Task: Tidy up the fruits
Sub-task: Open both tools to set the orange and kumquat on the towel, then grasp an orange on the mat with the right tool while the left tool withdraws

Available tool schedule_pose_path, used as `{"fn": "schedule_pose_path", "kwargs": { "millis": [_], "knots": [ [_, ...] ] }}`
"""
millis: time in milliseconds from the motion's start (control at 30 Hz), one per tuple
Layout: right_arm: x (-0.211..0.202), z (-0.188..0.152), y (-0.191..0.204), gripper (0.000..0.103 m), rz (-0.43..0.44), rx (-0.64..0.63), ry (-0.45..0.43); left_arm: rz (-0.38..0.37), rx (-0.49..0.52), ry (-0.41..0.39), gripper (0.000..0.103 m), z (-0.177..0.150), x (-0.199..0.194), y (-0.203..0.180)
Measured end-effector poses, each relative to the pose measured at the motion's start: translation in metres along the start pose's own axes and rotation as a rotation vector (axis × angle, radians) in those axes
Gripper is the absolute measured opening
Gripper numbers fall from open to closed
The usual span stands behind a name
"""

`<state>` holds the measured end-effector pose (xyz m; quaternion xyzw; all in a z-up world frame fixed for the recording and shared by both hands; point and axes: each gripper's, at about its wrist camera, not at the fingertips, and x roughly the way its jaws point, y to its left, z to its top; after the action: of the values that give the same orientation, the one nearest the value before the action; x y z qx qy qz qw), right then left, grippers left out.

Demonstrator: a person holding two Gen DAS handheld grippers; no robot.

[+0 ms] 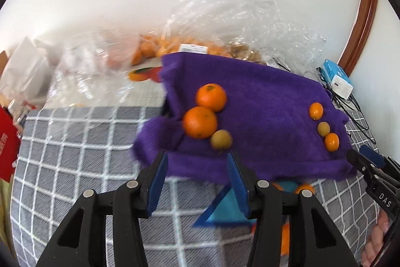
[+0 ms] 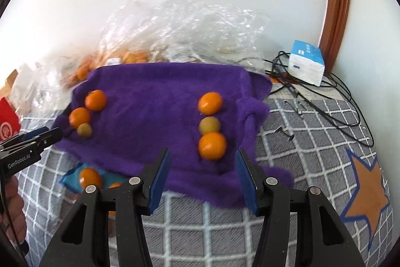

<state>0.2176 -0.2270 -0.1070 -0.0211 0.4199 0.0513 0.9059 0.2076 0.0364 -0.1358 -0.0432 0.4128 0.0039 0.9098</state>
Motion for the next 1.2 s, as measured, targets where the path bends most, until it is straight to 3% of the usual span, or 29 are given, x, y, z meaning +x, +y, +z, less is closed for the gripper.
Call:
{"fn": "schedule_pose_path", "kwargs": {
  "millis": [300,500,900,967,1067,1200],
  "knots": [
    [-0.01,-0.043,0.038,0.05,0.112,-0.001,0.043,0.01,-0.074,-0.011,0.056,-0.057,-0.021,0.051],
    [0.0,-0.051,0.057,0.047,0.144,-0.008,0.079,-0.04,-0.147,-0.027,0.056,-0.084,-0.023,0.072],
    [0.037,-0.046,0.076,0.037,0.159,0.028,0.155,-0.055,-0.23,-0.056,0.061,-0.093,-0.023,0.089],
    [0.039,-0.044,0.077,0.032,0.144,0.03,0.148,-0.049,-0.227,-0.057,0.061,-0.093,-0.023,0.088],
    [0.034,-0.042,0.077,0.032,0.149,0.013,0.131,-0.048,-0.211,-0.059,0.061,-0.094,-0.023,0.085],
    [0.01,-0.046,0.064,0.032,0.091,-0.012,0.059,-0.04,-0.167,-0.059,0.061,-0.093,-0.022,0.077]
  ]
}}
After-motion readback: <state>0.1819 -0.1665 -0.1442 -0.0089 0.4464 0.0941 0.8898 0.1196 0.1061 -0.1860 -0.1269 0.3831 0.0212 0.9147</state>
